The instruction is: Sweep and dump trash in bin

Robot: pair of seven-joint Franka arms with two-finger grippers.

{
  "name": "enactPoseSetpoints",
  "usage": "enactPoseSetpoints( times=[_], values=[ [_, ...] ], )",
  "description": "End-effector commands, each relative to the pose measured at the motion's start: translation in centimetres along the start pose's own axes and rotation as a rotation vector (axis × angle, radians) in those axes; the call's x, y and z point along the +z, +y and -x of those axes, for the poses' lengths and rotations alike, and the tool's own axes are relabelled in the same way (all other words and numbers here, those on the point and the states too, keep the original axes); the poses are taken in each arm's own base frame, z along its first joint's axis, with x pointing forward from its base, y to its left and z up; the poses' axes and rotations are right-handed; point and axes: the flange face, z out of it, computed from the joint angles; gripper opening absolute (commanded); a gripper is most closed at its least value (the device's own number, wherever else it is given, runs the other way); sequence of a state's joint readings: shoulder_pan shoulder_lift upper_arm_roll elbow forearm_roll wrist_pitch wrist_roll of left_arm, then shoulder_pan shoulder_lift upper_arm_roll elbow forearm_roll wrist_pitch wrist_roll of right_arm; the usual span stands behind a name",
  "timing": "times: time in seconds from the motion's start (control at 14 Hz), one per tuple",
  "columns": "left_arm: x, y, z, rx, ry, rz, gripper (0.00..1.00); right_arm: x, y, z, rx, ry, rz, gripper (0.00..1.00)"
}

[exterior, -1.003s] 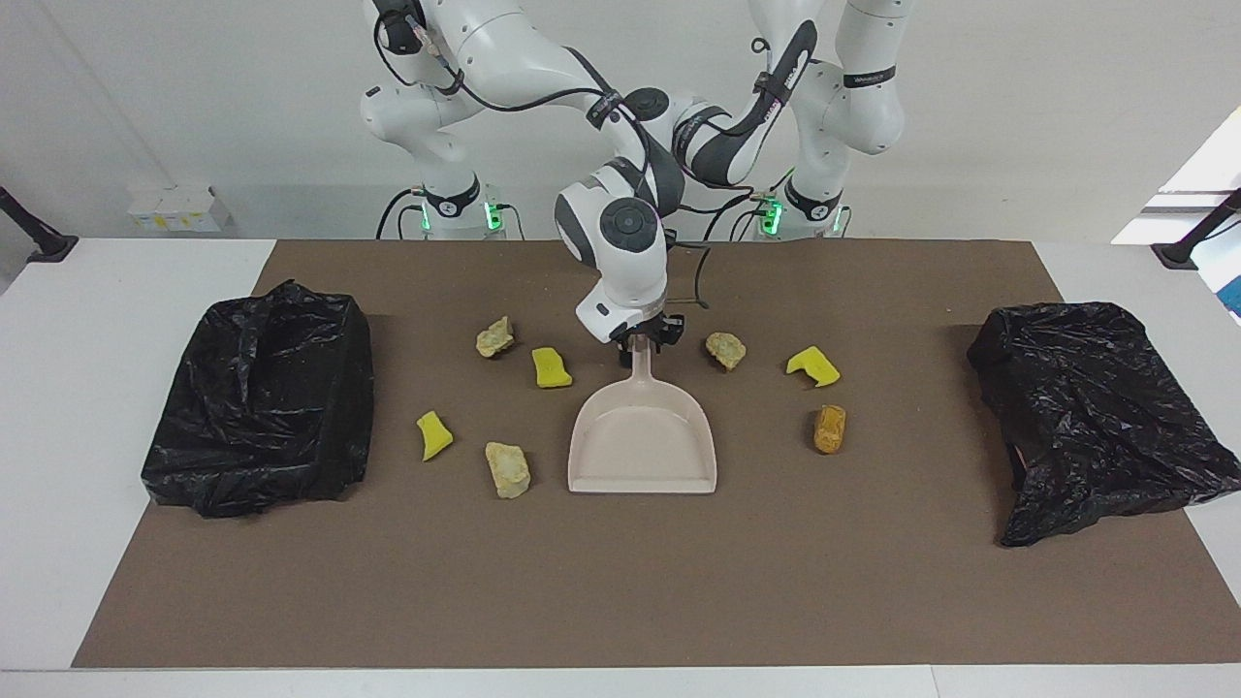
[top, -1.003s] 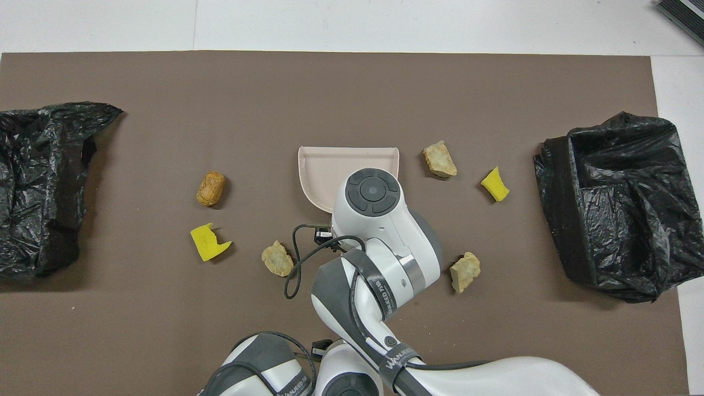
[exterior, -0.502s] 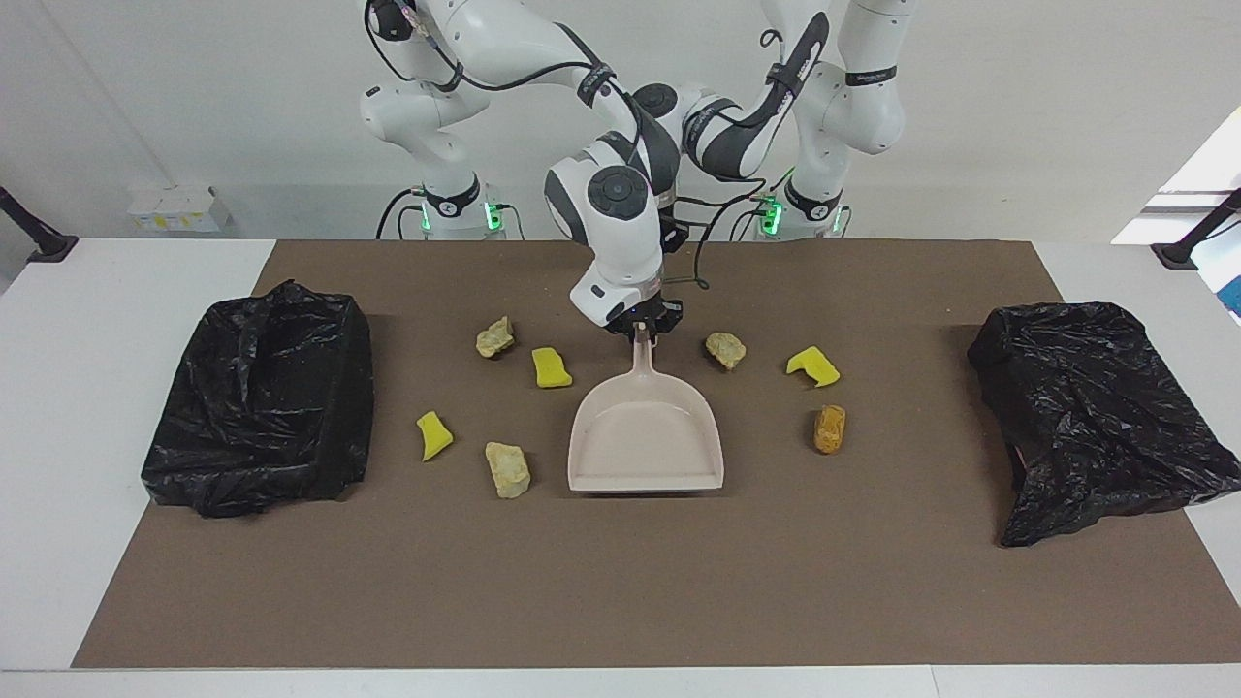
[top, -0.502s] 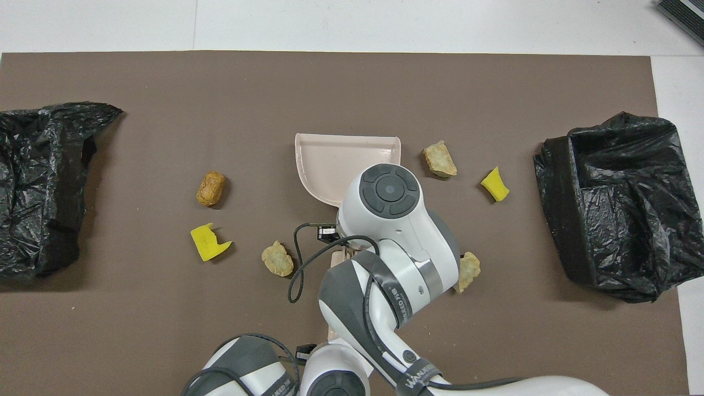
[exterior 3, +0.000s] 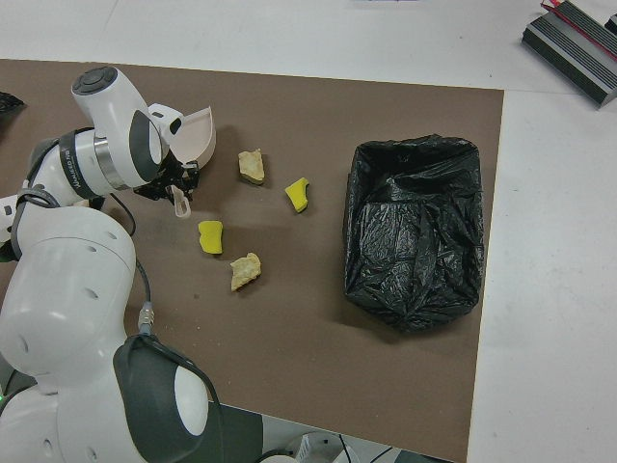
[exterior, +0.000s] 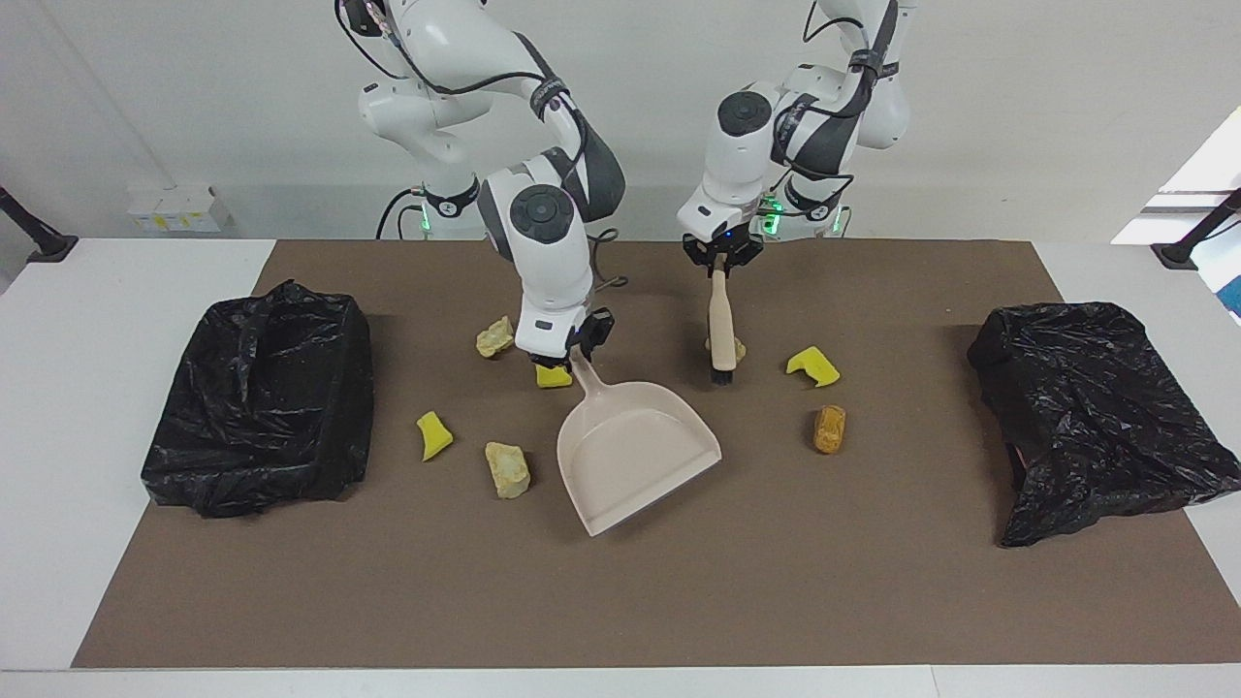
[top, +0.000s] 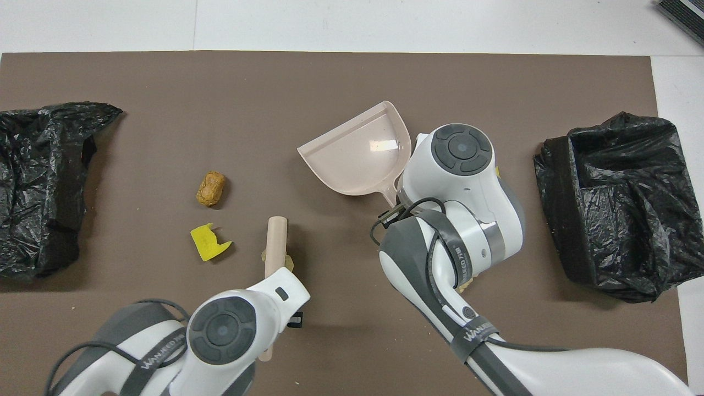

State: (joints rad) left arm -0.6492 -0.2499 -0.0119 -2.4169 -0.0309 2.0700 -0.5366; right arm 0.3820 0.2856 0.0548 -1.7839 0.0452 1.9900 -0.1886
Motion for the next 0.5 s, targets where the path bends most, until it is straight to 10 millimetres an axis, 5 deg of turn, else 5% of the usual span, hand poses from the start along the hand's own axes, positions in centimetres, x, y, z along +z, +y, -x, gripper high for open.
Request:
enactPoseSetpoints(
  times=[0.0, 0.22, 0.43],
  values=[
    [-2.2, -3.4, -2.2, -0.025, 0.007, 0.005, 0.0, -1.2, 1.3, -0.1, -0.21, -0.032, 0.06, 0.0],
    [-2.4, -7.6, -5.2, -0.066, 0.024, 0.003, 0.0, -2.7, 2.8, -1.4, -0.445, -0.074, 0.117, 0.0],
    [-2.0, -12.2, -7.5, -0.146, 0.041, -0.002, 0.0, -1.9, 2.5, -1.7, -0.597, -0.119, 0.13, 0.0]
  ],
)
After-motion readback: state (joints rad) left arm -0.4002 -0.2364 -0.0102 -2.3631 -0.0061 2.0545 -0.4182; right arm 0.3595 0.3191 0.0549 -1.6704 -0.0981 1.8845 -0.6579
